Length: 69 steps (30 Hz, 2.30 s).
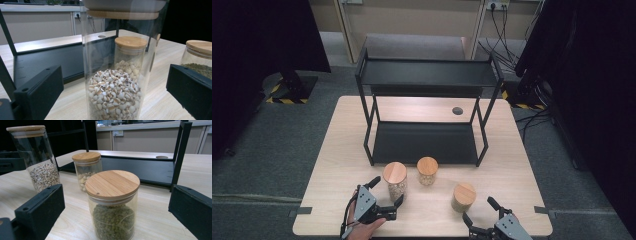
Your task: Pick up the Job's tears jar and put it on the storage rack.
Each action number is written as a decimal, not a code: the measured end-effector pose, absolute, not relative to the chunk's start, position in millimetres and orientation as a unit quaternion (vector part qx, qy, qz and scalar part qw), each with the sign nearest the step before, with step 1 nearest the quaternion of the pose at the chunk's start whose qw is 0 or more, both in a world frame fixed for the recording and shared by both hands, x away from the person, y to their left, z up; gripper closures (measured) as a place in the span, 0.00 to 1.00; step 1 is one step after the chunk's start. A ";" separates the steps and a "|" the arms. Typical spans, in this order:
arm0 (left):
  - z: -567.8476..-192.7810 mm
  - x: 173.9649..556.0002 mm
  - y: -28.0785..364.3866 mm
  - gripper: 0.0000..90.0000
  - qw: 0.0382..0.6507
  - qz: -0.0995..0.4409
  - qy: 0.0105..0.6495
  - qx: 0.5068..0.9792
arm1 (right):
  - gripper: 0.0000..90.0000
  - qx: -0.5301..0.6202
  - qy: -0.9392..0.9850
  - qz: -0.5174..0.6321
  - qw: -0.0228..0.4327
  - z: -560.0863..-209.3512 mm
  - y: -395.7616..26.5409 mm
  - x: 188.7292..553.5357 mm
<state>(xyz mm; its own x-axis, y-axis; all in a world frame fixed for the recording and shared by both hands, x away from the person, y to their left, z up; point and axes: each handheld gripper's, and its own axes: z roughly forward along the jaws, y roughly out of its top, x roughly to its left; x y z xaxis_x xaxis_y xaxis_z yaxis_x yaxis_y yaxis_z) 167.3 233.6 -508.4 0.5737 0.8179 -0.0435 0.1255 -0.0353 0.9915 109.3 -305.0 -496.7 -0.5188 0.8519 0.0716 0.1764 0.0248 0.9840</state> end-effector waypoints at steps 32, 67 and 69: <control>-495.9 187.2 221.6 0.11 0.591 0.284 0.350 0.669 | 0.01 0.394 0.651 0.581 0.289 -497.5 -304.0 109.4; -475.6 193.7 223.1 0.28 0.574 0.293 0.363 0.673 | 0.01 0.393 0.649 0.586 0.285 -497.7 -305.2 108.8; -473.0 195.3 223.6 0.28 0.574 0.294 0.361 0.674 | 0.01 0.393 0.649 0.586 0.285 -497.7 -305.1 108.9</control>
<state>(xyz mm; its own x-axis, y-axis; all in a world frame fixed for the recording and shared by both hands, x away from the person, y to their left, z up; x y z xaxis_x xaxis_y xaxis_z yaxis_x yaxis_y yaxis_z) 195.3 223.6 -473.0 0.5670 0.8235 -0.0178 0.1487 -0.0811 0.9855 108.9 -305.1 -497.7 -0.5291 0.8436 0.0909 0.1753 0.0039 0.9845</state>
